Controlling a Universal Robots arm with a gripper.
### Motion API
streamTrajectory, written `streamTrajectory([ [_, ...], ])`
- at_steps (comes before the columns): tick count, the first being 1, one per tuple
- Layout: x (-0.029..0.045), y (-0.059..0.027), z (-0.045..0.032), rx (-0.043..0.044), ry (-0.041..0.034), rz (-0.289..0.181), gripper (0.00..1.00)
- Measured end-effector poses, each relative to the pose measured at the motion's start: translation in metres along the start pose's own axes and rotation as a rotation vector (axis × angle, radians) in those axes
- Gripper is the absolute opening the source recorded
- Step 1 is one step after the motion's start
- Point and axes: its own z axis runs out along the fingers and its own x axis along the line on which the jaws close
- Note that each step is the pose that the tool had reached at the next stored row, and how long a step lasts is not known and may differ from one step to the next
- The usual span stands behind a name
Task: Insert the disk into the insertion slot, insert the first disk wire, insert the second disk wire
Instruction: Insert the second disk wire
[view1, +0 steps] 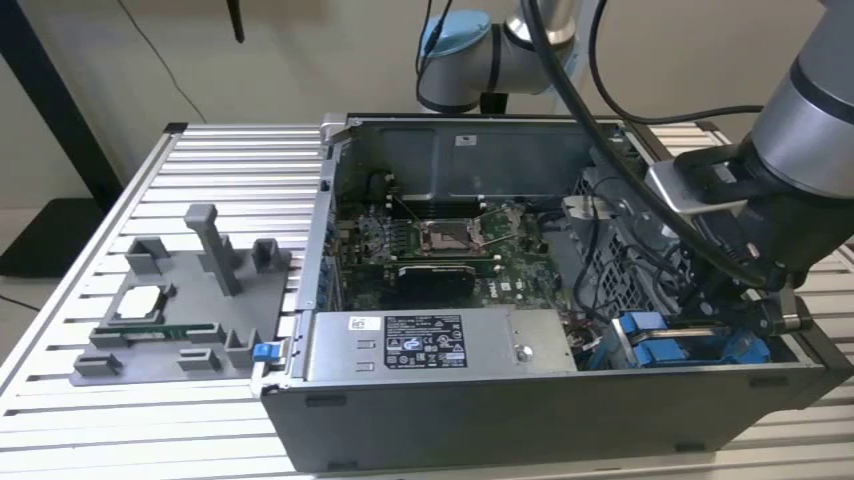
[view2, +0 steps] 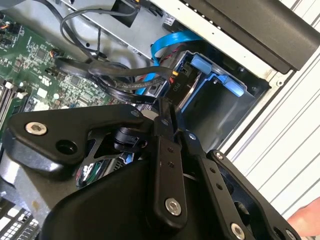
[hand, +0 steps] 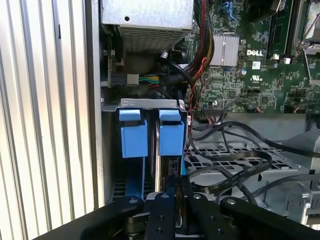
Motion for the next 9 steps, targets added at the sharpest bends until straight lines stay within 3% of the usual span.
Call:
streamTrajectory([
  [9, 0.0007, 0.0004, 0.0040, 0.0008, 0.0012, 0.006, 0.00],
])
